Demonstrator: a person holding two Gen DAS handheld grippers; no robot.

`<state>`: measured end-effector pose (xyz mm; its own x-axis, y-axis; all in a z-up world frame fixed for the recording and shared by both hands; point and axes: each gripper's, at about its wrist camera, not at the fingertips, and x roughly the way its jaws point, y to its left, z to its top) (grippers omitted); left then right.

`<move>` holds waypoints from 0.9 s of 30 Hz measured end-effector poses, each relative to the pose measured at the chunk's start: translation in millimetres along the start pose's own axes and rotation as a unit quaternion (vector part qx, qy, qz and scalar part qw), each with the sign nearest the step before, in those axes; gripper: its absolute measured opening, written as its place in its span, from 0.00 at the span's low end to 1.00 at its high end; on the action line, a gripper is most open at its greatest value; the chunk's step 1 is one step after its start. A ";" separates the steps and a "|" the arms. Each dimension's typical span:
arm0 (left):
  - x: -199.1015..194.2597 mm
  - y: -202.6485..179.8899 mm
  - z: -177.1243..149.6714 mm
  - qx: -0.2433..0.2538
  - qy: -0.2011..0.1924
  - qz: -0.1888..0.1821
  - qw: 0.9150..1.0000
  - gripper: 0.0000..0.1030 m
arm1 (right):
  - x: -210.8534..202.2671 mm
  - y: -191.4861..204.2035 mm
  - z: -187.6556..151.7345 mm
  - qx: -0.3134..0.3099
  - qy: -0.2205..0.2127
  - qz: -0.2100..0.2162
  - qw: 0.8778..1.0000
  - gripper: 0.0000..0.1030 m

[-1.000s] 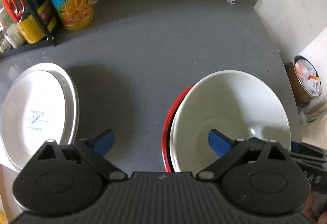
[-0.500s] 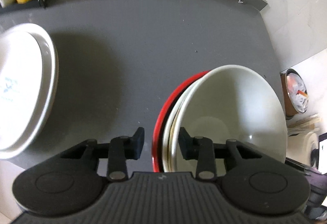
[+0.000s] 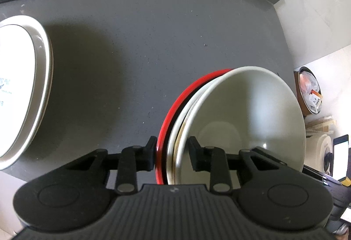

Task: Organize plates and bowls
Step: 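Lift the red bowl stack with both grippers and carry it over the plates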

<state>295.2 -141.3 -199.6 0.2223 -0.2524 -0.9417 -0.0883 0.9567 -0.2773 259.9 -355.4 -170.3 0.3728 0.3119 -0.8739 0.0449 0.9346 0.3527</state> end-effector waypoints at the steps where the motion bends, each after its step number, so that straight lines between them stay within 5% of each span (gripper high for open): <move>1: -1.8 0.7 0.1 0.005 -0.001 -0.001 1.000 0.28 | -1.4 2.4 -1.0 0.004 -0.003 -0.001 1.000 0.28; 14: -36.9 26.8 27.4 0.014 -0.008 -0.012 1.000 0.28 | -13.4 52.9 13.0 -0.001 -0.036 0.001 0.999 0.28; 27: -108.4 102.1 57.6 0.018 -0.049 0.002 0.999 0.27 | -4.3 139.7 29.7 -0.027 -0.055 0.049 0.997 0.28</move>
<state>318.0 -7.9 -114.9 0.3170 -0.2343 -0.9190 -0.0558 0.9627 -0.2647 292.1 -231.2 -107.3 0.4730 0.3851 -0.7924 -0.0467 0.9091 0.4139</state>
